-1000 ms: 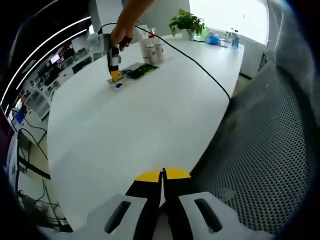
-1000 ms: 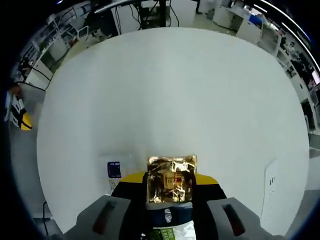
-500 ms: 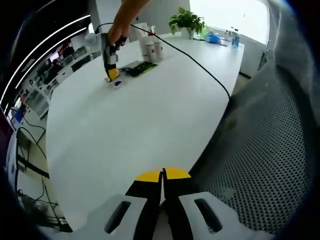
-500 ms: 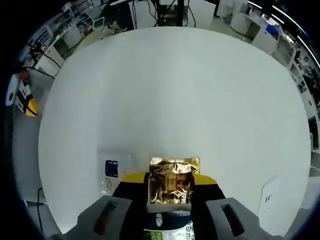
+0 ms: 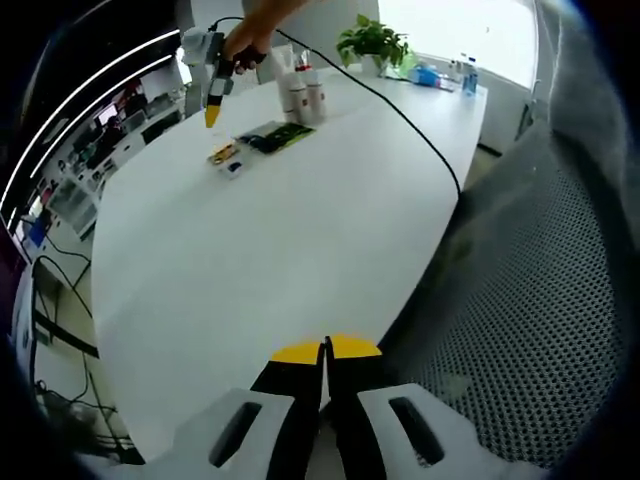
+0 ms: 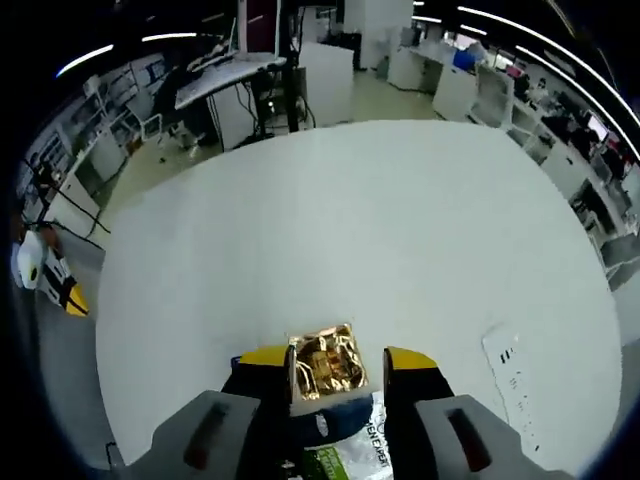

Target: Arrange the skincare products in the storage area until every visible bottle or jar stands upright without overlapping.

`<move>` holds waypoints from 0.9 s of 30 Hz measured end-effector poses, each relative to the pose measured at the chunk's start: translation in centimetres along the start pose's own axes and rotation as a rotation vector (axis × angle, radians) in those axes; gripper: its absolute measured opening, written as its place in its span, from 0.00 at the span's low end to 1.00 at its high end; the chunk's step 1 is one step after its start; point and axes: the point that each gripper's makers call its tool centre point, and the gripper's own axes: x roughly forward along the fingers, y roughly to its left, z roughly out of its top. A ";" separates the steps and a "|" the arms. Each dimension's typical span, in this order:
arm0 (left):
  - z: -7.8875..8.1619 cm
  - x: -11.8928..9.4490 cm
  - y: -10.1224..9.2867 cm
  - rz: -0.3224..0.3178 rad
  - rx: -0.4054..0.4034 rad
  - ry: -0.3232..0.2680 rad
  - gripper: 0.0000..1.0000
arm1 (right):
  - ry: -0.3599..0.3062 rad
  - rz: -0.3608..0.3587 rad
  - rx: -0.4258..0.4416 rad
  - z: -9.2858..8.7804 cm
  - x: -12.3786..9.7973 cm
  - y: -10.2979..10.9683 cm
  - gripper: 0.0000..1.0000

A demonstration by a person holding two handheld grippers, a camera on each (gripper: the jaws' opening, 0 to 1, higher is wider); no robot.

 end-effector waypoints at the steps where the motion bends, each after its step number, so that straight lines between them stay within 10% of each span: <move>1: 0.1 0.0 0.0 -0.001 -0.004 -0.004 0.00 | -0.050 -0.025 0.007 1.0 -1.1 0.0 0.33; 16: 2.8 -1.2 1.0 0.024 -0.061 -0.138 0.00 | -0.449 -0.180 0.018 6.0 -13.9 6.2 0.37; 27: 4.7 -2.6 1.7 0.044 -0.087 -0.258 0.04 | -0.644 -0.268 0.095 5.2 -19.5 13.3 0.35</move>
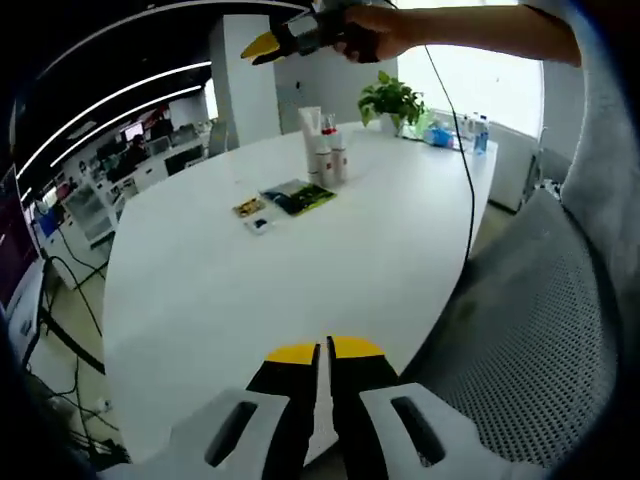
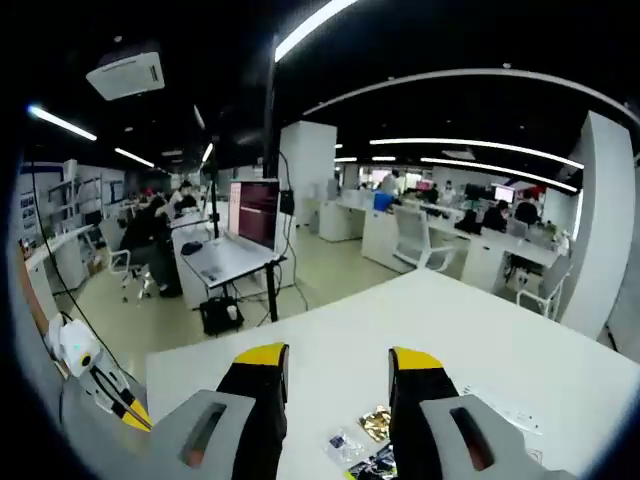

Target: Arrange the skincare products in the storage area until every visible bottle or jar stands upright without overlapping.

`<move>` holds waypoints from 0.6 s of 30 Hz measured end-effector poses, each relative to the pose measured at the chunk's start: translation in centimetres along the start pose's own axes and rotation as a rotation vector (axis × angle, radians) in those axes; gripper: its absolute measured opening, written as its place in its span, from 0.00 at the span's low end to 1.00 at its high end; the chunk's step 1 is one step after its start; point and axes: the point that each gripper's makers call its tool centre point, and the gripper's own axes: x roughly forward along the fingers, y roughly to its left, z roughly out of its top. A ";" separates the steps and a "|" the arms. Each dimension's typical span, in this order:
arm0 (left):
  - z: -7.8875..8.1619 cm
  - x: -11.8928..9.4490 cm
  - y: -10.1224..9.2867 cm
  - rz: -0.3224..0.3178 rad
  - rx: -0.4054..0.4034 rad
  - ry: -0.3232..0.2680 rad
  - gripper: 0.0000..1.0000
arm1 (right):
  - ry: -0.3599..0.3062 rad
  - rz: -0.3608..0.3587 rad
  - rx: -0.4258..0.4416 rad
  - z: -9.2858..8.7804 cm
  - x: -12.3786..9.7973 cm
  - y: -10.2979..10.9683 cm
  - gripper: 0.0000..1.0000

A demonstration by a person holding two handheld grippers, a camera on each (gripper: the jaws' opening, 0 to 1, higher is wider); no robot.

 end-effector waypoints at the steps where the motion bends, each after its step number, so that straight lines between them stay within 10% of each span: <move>1: 0.2 -0.1 0.0 -0.002 -0.007 -0.011 0.05 | -0.005 -0.004 -0.007 0.0 -0.3 0.2 0.36; 10: 2.7 -1.1 1.0 -0.004 -0.118 -0.145 0.21 | -0.105 -0.062 0.000 1.5 -5.8 3.4 0.39; 18: 4.1 -1.7 1.8 0.018 -0.144 -0.231 0.48 | -0.118 -0.106 0.062 -1.8 -8.4 5.8 0.49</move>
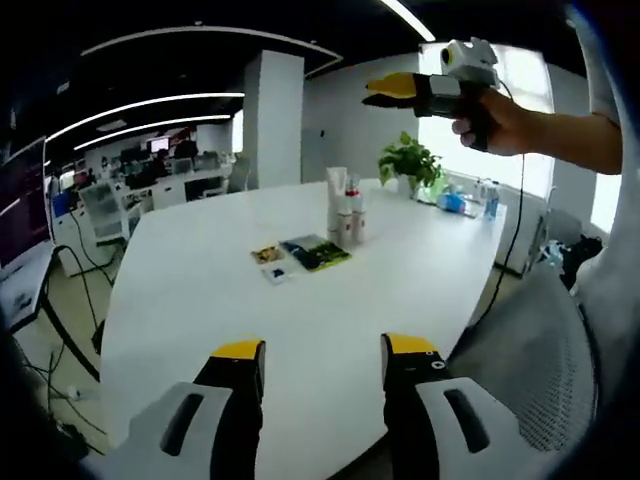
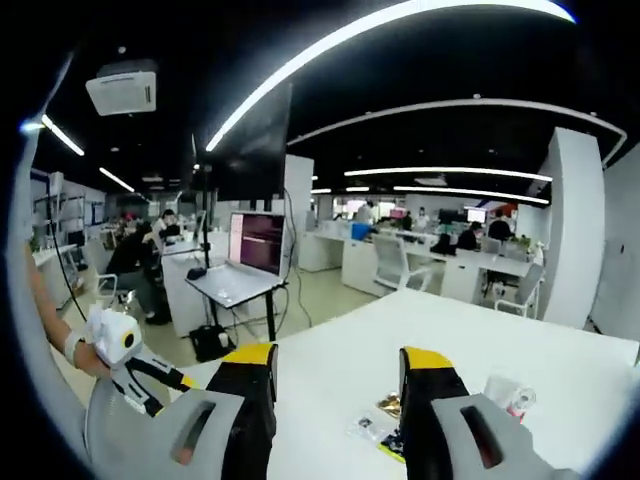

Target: Arrange the skincare products in the storage area until every visible bottle or jar stands upright without overlapping.

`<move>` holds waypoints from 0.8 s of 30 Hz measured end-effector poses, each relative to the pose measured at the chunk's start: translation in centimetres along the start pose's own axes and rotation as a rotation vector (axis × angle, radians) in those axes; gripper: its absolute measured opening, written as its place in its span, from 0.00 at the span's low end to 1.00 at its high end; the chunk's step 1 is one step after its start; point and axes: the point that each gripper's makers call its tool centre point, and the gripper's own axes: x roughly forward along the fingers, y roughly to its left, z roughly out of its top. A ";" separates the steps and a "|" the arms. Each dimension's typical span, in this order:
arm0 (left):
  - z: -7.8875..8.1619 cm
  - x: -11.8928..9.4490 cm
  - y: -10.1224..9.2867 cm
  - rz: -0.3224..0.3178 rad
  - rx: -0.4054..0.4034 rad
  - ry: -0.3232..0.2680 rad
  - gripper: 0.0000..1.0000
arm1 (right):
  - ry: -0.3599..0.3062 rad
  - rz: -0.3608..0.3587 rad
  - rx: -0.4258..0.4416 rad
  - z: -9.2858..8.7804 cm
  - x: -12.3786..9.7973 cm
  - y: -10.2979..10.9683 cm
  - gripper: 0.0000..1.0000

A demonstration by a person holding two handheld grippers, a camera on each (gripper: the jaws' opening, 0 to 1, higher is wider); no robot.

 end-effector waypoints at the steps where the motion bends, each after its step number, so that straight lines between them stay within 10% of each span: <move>1: 0.1 0.0 0.0 0.001 0.003 -0.005 0.50 | 0.002 -0.003 0.004 -0.4 -0.3 0.1 0.52; 9: 3.1 -1.2 0.6 -0.004 -0.001 -0.138 0.80 | 0.000 0.005 0.035 -2.6 -2.3 2.6 0.67; 24: 4.8 -5.3 6.1 0.152 -0.055 -0.250 0.99 | -0.050 -0.054 0.063 -5.1 -4.9 4.6 0.99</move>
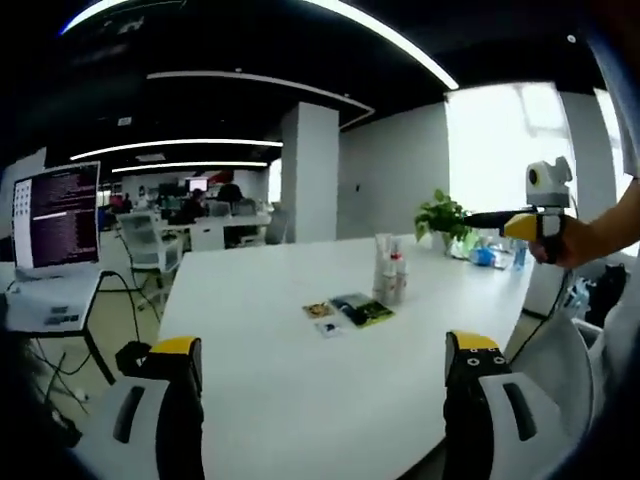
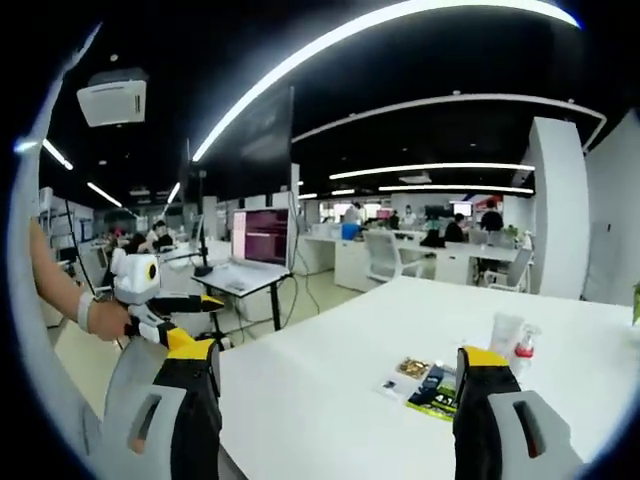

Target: Arrange the skincare products in the storage area until every visible bottle or jar stands upright without overlapping.

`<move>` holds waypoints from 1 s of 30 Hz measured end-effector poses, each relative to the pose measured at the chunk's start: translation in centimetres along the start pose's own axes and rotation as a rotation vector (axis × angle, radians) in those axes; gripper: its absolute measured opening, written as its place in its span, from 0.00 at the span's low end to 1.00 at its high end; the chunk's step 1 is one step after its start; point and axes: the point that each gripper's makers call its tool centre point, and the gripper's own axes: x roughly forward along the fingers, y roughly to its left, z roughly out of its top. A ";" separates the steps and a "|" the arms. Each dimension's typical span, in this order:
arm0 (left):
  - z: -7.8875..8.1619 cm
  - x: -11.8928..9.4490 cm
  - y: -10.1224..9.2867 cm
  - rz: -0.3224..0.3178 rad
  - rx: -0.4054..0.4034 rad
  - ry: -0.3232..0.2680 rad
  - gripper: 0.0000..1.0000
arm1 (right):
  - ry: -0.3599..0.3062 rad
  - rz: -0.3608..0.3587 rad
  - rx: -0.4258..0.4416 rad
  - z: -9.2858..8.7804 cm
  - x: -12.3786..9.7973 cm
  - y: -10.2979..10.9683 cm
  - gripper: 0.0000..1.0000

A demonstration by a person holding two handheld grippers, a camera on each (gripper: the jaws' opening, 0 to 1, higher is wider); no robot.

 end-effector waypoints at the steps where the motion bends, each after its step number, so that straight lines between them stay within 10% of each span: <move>1: 0.0 -0.1 0.0 -0.003 -0.002 -0.006 0.99 | -0.006 0.001 0.002 -0.2 -0.1 0.1 0.99; 15: -1.0 1.2 -2.8 -0.068 -0.024 0.009 0.99 | -0.018 -0.048 0.054 -5.8 -1.4 1.9 1.00; 30: 0.2 2.4 -3.7 -0.098 0.002 -0.046 0.99 | -0.061 -0.079 0.076 -5.1 0.6 0.6 0.99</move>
